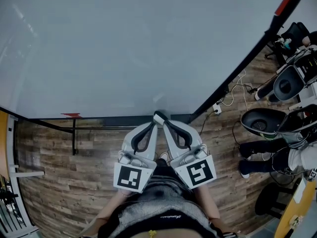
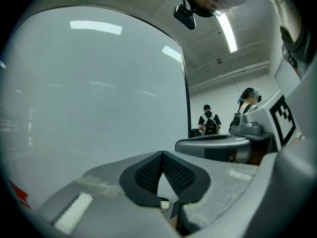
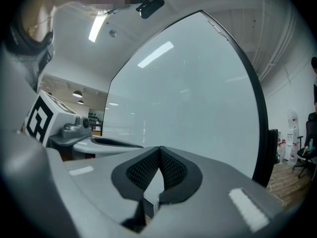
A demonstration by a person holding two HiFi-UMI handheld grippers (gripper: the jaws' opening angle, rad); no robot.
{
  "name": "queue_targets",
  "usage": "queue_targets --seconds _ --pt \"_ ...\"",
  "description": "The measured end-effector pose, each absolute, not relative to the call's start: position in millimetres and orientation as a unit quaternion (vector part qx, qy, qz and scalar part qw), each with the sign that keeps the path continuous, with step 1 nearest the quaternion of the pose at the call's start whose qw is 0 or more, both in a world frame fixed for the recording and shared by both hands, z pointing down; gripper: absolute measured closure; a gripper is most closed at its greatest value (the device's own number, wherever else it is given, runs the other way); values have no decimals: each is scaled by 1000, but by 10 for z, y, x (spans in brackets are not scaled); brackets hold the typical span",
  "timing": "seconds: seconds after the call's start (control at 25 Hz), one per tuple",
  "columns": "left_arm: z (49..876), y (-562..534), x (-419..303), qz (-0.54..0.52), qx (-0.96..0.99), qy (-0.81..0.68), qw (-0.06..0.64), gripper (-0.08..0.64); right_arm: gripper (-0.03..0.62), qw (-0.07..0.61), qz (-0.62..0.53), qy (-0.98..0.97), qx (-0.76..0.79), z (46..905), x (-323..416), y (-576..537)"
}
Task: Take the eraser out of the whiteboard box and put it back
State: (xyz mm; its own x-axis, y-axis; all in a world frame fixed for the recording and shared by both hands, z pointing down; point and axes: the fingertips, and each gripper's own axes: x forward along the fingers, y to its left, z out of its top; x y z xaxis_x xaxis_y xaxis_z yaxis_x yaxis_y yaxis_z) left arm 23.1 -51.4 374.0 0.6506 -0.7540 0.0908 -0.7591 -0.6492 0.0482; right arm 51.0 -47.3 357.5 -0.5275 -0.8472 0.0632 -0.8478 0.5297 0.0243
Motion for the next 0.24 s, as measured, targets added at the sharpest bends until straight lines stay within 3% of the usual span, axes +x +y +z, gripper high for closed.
queue_targets --seconds 0.24 --pt "3685 -527 211 29 908 -415 42 560 594 42 3 -873 486 3546 465 -479"
